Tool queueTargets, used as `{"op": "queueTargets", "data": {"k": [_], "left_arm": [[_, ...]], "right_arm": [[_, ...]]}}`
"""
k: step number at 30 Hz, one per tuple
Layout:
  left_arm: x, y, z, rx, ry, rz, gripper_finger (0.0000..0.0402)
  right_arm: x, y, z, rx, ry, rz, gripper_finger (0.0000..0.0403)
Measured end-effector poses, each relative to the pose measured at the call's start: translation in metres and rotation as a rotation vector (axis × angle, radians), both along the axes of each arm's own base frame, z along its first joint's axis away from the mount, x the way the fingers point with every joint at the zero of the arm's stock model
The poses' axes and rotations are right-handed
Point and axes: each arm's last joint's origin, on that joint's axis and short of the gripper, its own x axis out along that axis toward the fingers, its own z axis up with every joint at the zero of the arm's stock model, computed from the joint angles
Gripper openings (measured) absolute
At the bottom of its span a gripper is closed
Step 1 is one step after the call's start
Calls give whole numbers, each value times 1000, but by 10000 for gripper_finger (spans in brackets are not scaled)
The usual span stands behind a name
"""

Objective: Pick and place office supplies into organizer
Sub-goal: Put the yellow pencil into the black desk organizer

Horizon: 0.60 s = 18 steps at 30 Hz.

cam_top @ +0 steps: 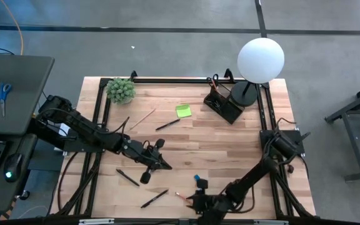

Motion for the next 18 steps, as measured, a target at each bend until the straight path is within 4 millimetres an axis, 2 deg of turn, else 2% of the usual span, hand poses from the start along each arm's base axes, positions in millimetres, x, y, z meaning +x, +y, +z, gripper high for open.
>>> {"op": "queueTargets", "data": {"k": [10,18], "left_arm": [[0,0,0,-1,-1,0,1],[0,0,0,-1,-1,0,1]], "right_arm": [[-16,-7,-22,18,85,-67,122],[-15,-3,-19,52,63,-2,122]]}}
